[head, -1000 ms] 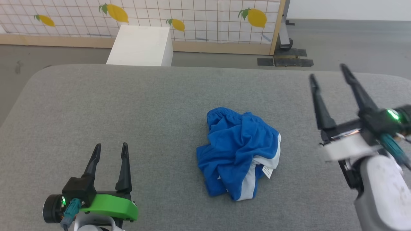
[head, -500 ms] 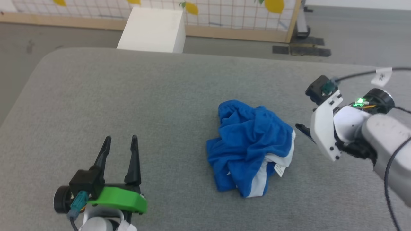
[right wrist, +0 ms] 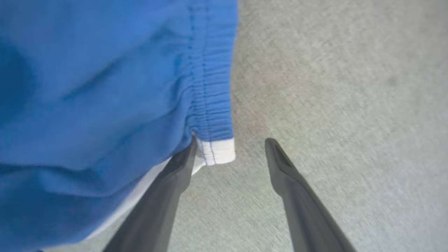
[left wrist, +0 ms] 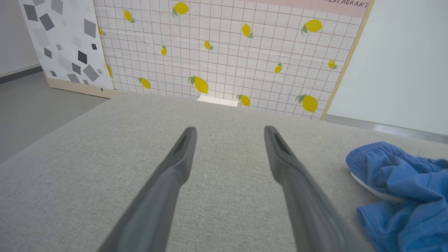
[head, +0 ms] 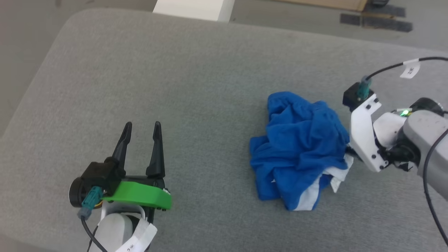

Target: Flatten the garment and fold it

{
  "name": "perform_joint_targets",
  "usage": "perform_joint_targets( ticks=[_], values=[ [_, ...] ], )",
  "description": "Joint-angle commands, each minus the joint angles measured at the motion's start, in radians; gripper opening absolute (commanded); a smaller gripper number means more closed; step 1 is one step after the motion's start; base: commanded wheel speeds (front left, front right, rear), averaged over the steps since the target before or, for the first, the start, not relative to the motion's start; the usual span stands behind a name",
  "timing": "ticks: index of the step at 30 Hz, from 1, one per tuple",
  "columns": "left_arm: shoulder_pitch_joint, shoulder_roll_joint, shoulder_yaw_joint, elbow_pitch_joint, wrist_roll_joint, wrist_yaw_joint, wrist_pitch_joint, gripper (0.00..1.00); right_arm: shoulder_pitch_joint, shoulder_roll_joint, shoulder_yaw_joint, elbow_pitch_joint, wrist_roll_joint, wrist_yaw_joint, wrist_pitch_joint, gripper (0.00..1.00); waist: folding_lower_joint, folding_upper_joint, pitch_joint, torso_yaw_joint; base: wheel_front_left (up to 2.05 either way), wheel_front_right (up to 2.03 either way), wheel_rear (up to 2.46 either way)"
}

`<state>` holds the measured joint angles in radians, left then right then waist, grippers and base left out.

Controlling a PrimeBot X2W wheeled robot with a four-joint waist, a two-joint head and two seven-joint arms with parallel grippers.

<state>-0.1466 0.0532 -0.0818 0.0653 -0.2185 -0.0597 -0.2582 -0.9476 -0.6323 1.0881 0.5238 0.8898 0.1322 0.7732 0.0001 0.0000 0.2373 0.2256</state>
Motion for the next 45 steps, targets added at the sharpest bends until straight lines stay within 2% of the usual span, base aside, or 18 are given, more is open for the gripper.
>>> perform_joint_targets(
  ticks=[1, 6, 8, 9, 12, 18, 22, 27, 31, 34, 40, 45],
  values=[
    [-0.019, -0.003, -0.004, -0.003, -0.006, 0.007, -0.004, 1.00, 0.009, 0.008, 0.021, 0.012, 0.014, -0.002, -0.016, 1.00, -0.0001, 0.0000, 0.054, 0.047, 0.00, 0.00, 0.00],
    [-0.034, -0.003, -0.006, 0.002, -0.011, 0.013, -0.004, 1.00, 0.028, 0.016, 0.113, 0.037, 0.025, -0.002, -0.044, 1.00, -0.0001, 0.0000, 0.069, 0.046, 0.00, 0.00, 0.00],
    [-0.037, -0.003, -0.005, 0.007, -0.010, 0.014, -0.004, 1.00, 0.023, 0.023, 0.133, 0.043, 0.028, -0.002, -0.066, 0.18, -0.0001, 0.0000, 0.066, 0.038, 0.00, 0.00, 0.00],
    [-0.038, -0.003, -0.004, 0.009, -0.008, 0.013, -0.004, 1.00, 0.016, 0.026, 0.141, 0.048, 0.024, -0.002, -0.087, 0.00, -0.0001, 0.0000, 0.063, 0.033, 0.00, 0.00, 0.00],
    [-0.036, -0.003, 0.002, 0.017, 0.001, 0.011, -0.004, 1.00, -0.004, 0.036, 0.149, 0.061, 0.018, -0.002, -0.167, 0.00, -0.0001, 0.0000, 0.041, 0.013, 0.00, 0.00, 0.00],
    [0.003, -0.003, 0.028, 0.029, 0.025, 0.007, -0.004, 1.00, -0.023, 0.024, 0.132, 0.016, 0.043, -0.002, -0.413, 0.00, -0.0001, 0.0000, -0.031, -0.046, 0.00, 0.00, 0.00],
    [0.038, -0.003, 0.047, 0.031, 0.045, 0.001, -0.004, 1.00, -0.012, -0.043, 0.116, -0.048, 0.032, -0.002, -0.537, 0.00, -0.0001, 0.0000, -0.070, -0.098, 0.00, 0.00, 0.00],
    [0.060, -0.003, 0.054, 0.027, 0.059, -0.003, -0.004, 1.00, 0.081, -0.165, 0.015, -0.118, 0.072, -0.002, -0.653, 0.00, -0.0001, 0.0000, -0.097, -0.151, 0.00, 0.00, 0.00],
    [0.066, -0.003, 0.052, 0.025, 0.068, -0.007, -0.004, 1.00, 0.206, -0.239, -0.065, -0.120, 0.098, -0.002, -0.683, 0.00, -0.0001, 0.0000, -0.106, -0.181, 0.00, 0.00, 0.00],
    [0.066, -0.003, 0.049, 0.027, 0.071, -0.009, -0.004, 1.00, 0.308, -0.262, -0.103, -0.099, 0.112, -0.002, -0.681, 0.00, -0.0001, 0.0000, -0.107, -0.194, 0.00, 0.00, 0.00],
    [0.061, -0.003, 0.036, 0.033, 0.075, -0.015, -0.004, 1.00, 0.483, -0.239, -0.161, 0.038, 0.119, -0.002, -0.646, 0.00, -0.0001, 0.0000, -0.103, -0.200, 0.00, 0.00, 0.00],
    [0.064, -0.003, 0.032, 0.044, 0.080, -0.019, -0.004, 1.00, 0.543, -0.184, -0.202, 0.074, 0.125, -0.002, -0.658, 0.00, -0.0001, 0.0000, -0.114, -0.195, 0.00, 0.00, 0.00]
  ],
)
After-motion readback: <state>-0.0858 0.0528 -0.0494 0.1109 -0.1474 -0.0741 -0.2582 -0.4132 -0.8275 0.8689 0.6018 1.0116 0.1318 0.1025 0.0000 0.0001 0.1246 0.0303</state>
